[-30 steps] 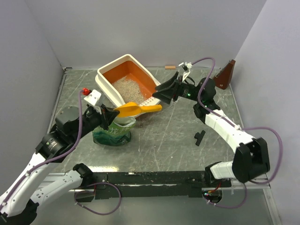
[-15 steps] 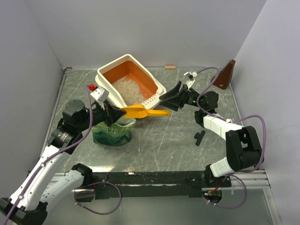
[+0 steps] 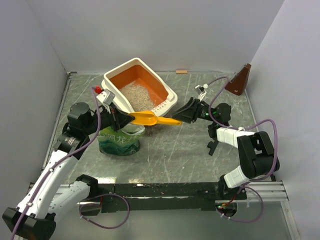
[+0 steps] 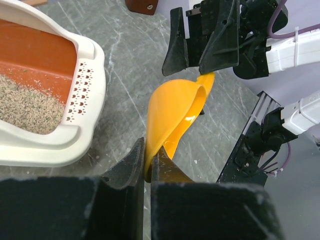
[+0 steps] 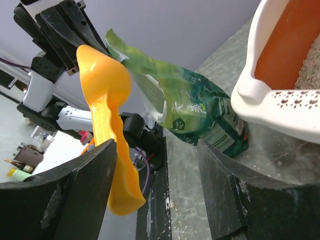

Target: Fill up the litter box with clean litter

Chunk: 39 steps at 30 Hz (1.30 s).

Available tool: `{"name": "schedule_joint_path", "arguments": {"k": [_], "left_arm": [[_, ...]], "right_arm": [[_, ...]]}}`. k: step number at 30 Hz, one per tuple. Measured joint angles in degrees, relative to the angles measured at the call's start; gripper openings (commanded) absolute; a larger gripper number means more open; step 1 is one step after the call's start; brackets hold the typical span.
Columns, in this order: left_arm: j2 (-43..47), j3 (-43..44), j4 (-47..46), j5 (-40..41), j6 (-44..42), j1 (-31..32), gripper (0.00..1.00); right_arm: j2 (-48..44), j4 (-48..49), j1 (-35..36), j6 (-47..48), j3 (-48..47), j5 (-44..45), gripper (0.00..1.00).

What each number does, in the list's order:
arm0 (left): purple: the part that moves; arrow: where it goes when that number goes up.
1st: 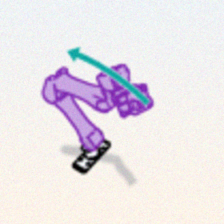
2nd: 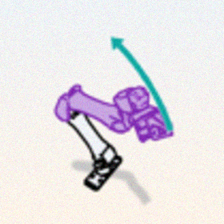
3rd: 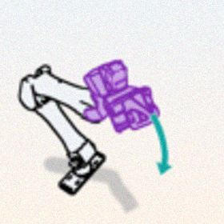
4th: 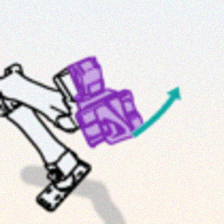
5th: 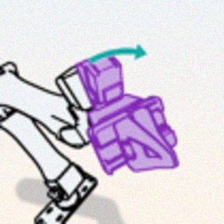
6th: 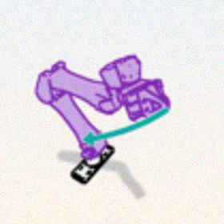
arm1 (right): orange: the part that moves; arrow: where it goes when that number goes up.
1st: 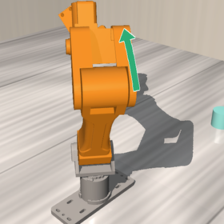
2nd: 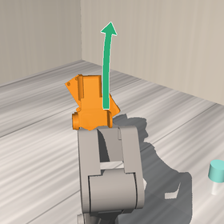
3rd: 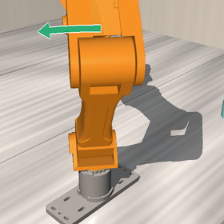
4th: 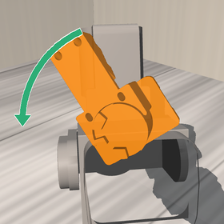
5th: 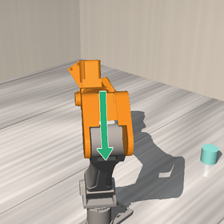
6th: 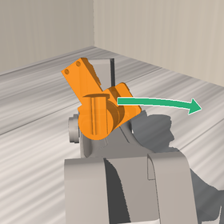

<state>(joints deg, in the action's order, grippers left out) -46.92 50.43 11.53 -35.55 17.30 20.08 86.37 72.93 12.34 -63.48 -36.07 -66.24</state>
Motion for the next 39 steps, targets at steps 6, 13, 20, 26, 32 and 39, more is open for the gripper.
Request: {"name": "schedule_joint_path", "arguments": {"k": [6,13,20,26,32,39], "left_arm": [[-0.9,-0.5,-0.9,-1.0,0.7,-0.3,0.01],[-1.1,-0.5,-2.3,-2.2,1.5,-0.4,0.01],[-1.1,-0.6,-4.1,-3.3,3.2,-0.5,0.01],[-1.6,-0.6,-5.6,-4.2,4.9,-0.5,0.01],[-1.8,-0.6,-6.2,-4.7,5.7,-0.5,0.01],[-1.7,-0.6,-7.4,-6.0,6.8,-0.5,0.01]], "right_arm": [[-1.6,0.0,0.0,0.0,1.3,0.3,0.72],[-6.5,0.1,0.0,-0.1,2.0,0.5,0.71],[-8.9,0.7,0.5,0.1,2.0,0.6,0.70],[-10.8,0.6,1.8,1.9,2.1,0.7,0.68],[-15.6,0.7,4.1,6.2,2.6,0.9,0.64],[-18.2,-0.6,6.6,12.4,2.7,2.1,0.63]]}}
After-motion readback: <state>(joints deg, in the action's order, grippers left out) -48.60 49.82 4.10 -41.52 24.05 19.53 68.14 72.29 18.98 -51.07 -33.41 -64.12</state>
